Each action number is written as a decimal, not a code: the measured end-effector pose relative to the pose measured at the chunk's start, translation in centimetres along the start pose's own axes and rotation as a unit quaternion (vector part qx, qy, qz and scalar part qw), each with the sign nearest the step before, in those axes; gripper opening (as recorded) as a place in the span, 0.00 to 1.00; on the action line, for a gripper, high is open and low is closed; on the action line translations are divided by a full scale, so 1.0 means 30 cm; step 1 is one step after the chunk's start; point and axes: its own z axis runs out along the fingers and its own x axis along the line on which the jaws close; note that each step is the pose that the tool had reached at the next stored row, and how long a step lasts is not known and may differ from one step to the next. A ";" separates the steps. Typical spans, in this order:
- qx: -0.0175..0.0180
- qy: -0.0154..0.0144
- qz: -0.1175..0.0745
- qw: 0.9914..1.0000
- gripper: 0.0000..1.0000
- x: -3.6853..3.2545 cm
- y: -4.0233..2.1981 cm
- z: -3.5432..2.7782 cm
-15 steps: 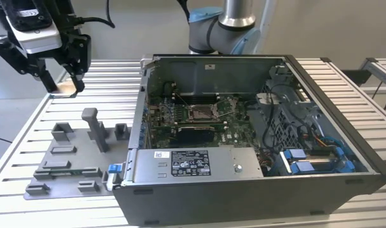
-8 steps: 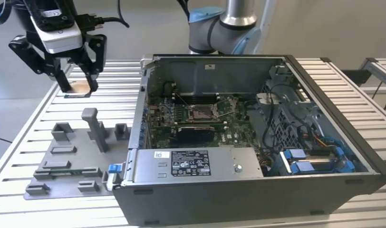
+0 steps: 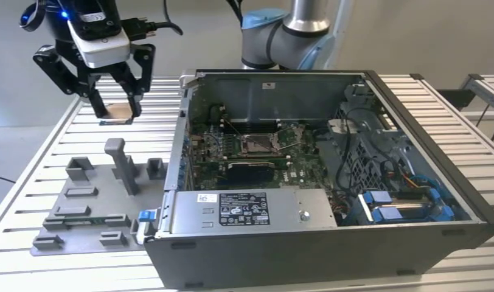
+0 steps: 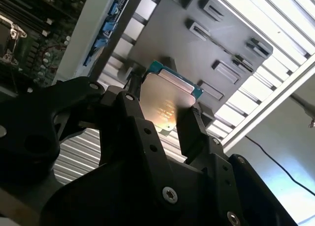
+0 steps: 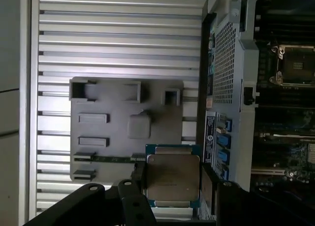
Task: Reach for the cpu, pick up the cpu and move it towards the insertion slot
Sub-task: 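Pick up the cpu and move it towards the insertion slot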
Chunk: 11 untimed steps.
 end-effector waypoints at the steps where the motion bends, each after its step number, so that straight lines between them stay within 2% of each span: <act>1: 0.000 0.000 0.000 1.000 0.00 -0.008 0.000 0.000; 11: 0.000 0.000 0.000 1.000 0.00 -0.100 -0.002 0.000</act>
